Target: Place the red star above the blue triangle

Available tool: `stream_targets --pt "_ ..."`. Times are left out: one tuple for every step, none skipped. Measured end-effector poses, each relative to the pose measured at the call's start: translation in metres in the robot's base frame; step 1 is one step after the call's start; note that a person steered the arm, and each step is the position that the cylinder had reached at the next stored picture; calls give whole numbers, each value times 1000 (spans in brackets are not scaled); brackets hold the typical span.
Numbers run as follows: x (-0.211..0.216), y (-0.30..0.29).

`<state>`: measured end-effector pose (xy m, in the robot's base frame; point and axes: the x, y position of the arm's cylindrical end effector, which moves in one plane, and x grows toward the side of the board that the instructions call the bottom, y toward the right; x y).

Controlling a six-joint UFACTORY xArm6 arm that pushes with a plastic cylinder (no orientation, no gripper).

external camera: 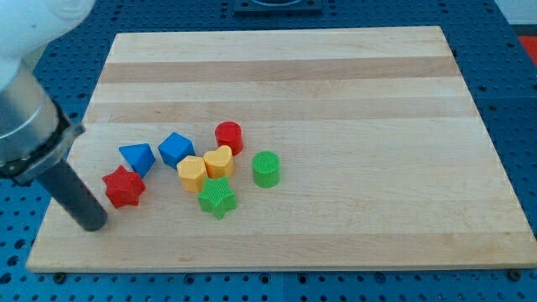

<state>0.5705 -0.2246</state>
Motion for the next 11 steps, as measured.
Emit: stream_targets --pt "0 12" --pt "-1 19" --pt "-9 23" --pt "-19 24" --pt "-24 15" --pt "-33 12" --pt "-62 -3" --pt "-94 -14" --pt "-124 -19" --pt "-132 -19" --pt "-129 -19"
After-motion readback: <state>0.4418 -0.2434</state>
